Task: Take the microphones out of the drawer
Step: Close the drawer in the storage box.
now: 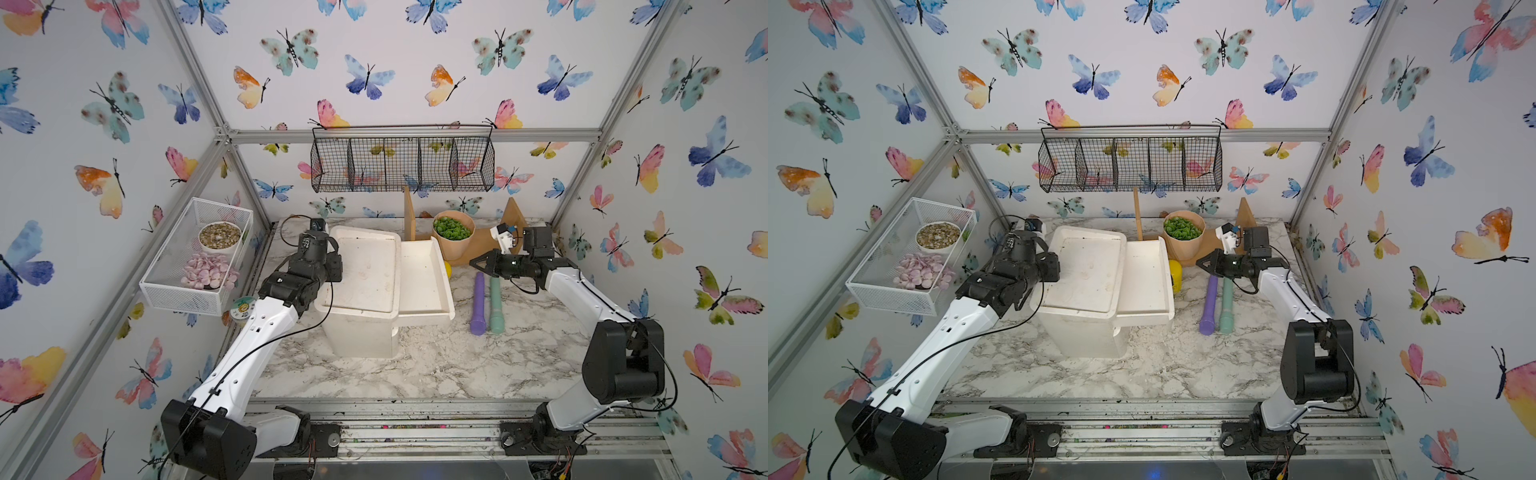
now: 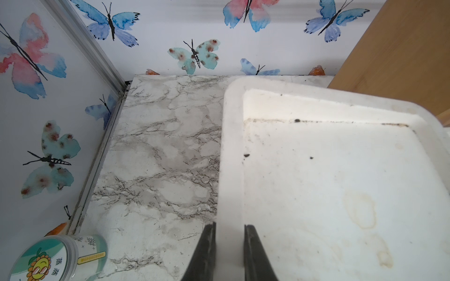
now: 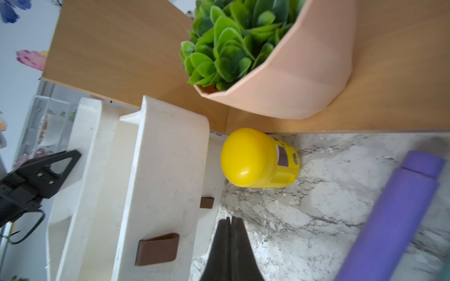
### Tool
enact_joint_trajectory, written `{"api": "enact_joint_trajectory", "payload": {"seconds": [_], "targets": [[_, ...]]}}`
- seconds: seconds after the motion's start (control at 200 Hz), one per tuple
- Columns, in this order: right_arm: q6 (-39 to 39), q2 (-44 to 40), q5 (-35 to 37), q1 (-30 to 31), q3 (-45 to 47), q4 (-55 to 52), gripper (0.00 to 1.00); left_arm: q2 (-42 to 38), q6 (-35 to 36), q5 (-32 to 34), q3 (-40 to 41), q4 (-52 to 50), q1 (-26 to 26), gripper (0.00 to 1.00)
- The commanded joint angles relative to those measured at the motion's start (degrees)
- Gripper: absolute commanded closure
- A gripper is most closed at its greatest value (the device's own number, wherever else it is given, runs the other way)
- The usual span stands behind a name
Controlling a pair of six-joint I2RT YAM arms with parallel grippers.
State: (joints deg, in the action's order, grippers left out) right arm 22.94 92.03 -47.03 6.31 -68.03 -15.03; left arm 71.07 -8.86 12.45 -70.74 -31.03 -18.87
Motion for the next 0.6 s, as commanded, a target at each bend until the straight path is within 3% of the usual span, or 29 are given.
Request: {"api": "enact_joint_trajectory", "payload": {"seconds": [0.0, 0.596], "targets": [[2.95, -0.79, -9.98, -0.24, 2.24, 5.31, 0.98, -1.11, -1.95, 0.48, 0.87, -1.41, -0.87, 1.0], [7.28, -1.08, -15.55, 2.49, 6.92, 11.65, 0.98, -1.11, -2.96, 0.3, 0.89, -1.76, -0.89, 1.0]]}}
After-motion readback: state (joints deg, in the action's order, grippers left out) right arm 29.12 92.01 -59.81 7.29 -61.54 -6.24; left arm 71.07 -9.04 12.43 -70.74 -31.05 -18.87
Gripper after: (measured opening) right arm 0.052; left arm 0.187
